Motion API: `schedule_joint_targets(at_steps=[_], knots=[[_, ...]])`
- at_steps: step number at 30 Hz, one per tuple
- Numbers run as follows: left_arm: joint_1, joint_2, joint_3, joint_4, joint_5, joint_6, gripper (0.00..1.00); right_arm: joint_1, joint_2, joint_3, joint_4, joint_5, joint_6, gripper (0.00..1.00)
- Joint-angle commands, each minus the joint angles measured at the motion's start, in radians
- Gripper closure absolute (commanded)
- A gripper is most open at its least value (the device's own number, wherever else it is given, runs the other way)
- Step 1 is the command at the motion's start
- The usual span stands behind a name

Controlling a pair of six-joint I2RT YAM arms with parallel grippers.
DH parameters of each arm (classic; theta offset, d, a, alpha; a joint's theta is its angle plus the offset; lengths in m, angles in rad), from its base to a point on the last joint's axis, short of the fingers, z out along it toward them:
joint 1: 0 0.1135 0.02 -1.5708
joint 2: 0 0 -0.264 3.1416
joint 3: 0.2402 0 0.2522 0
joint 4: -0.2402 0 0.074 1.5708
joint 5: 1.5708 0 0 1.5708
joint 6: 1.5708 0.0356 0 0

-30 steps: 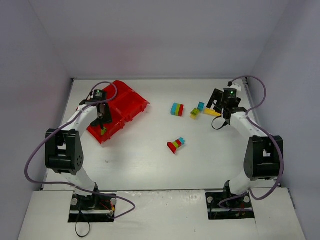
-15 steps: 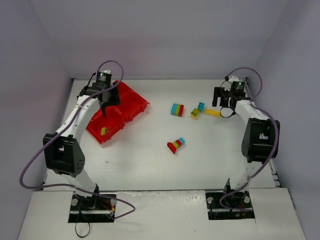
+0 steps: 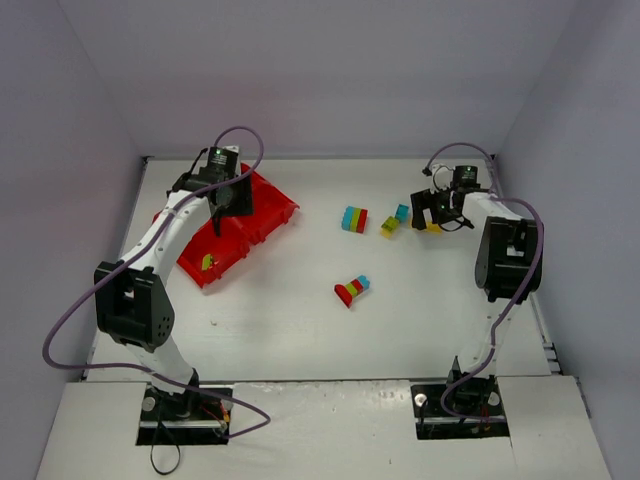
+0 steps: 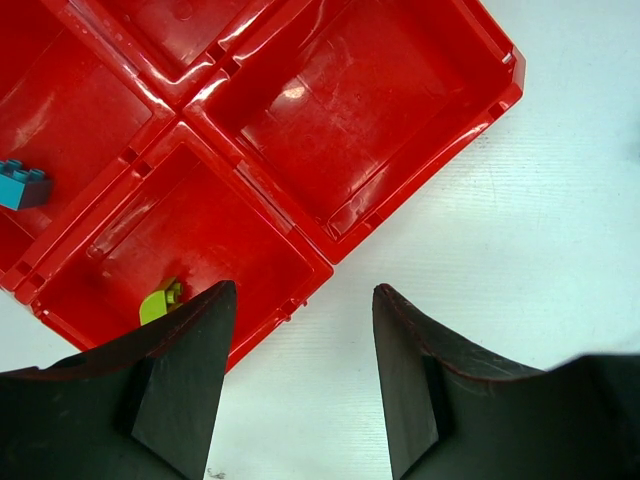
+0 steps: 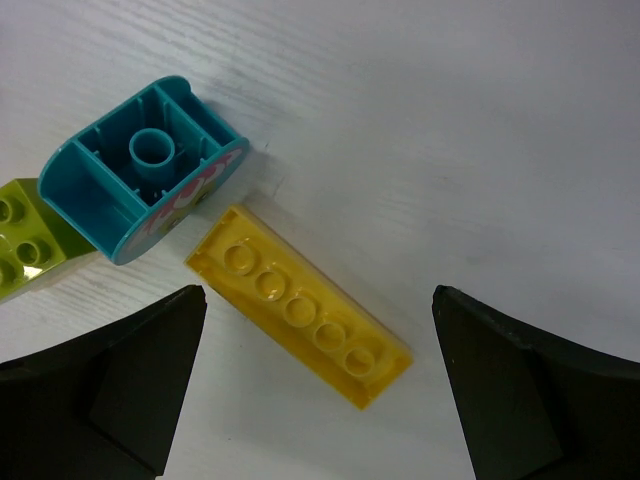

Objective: Sort the legos into containers by color

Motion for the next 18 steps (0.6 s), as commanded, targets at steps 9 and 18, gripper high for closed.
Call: schedule_joint_targets(at_steps=[9, 18], knots=[[-0.022, -0.010, 0.010, 0.023, 0.022, 0.008, 0.49, -0.006, -0.066, -0.071, 0.012, -0.088, -0.018, 0.08], [-0.033, -0.010, 0.024, 0.031, 0.048, 0.008, 0.49, 0.023, -0.115, -0.163, 0.041, 0.044, 0.108, 0.28]])
